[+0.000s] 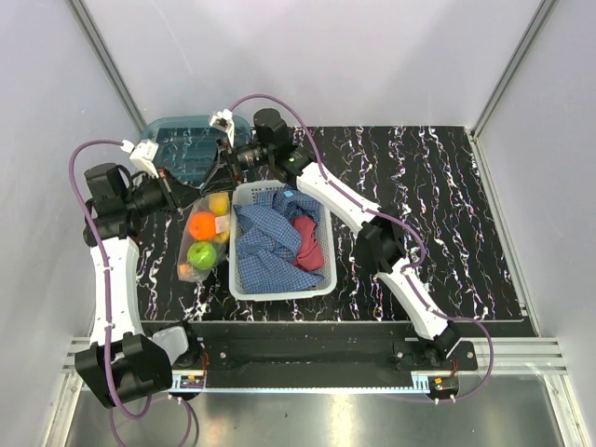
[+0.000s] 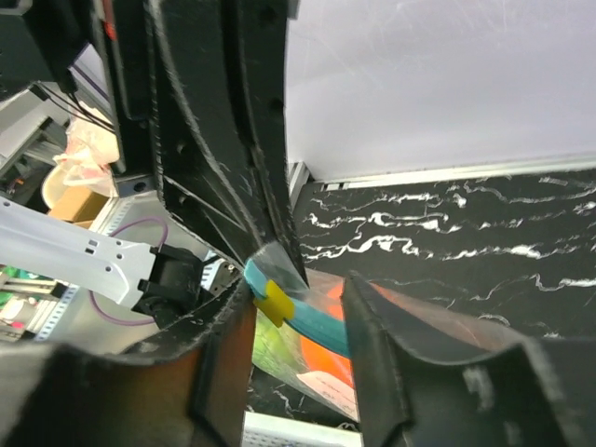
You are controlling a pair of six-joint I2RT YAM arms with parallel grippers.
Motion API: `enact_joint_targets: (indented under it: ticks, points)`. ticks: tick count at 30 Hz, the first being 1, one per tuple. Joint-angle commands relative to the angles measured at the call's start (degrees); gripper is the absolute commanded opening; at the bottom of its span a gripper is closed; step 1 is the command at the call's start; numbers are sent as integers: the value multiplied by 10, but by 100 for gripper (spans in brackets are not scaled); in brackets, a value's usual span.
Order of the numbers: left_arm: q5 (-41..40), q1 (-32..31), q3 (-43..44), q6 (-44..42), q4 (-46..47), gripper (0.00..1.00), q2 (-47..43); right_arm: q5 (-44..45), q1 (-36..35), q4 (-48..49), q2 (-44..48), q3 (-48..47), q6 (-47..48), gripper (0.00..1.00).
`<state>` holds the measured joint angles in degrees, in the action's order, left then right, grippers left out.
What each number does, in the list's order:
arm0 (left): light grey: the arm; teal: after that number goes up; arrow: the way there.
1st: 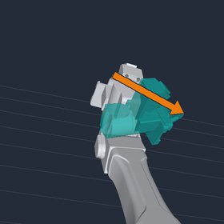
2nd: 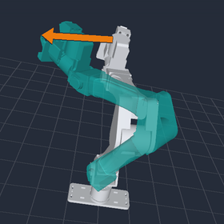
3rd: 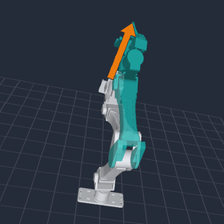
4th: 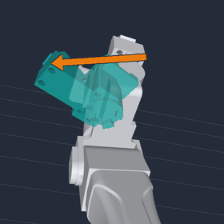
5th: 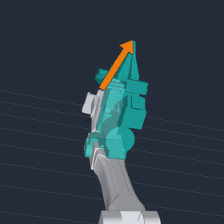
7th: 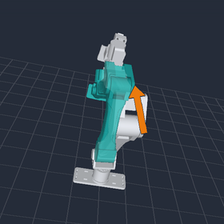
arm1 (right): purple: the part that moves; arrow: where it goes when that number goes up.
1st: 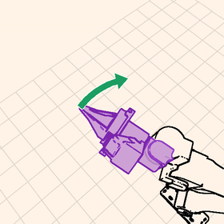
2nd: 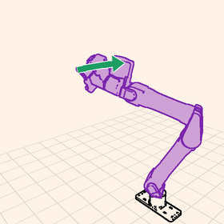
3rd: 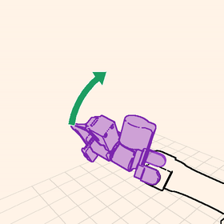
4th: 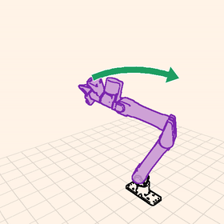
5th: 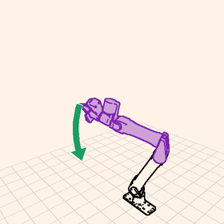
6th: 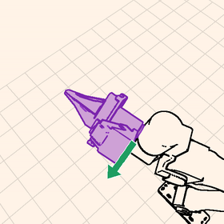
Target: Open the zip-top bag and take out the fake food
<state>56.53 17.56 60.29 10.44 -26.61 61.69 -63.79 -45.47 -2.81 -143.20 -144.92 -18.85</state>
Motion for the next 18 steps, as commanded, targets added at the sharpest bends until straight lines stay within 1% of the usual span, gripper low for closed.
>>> enact_joint_targets:
  ticks: [1,5,10,15,16,17,18]
  points:
    - [19,-3,16,-9,24,0,-16,-6,4,16,51,13,7,52]
    - [20,-3,17,-9,24,0,-16,-8,7,16,53,17,7,52]
    - [18,-3,22,-12,20,0,-11,-9,9,15,57,20,6,48]
    - [18,-3,23,-15,17,0,-10,-12,13,15,67,36,7,48]
    - [17,-3,24,-15,16,0,-9,-11,13,15,70,39,9,45]
    - [17,-3,24,-15,16,0,-9,-12,14,15,71,42,9,24]
    - [17,-3,25,-15,16,0,-8,-14,14,15,71,42,7,15]
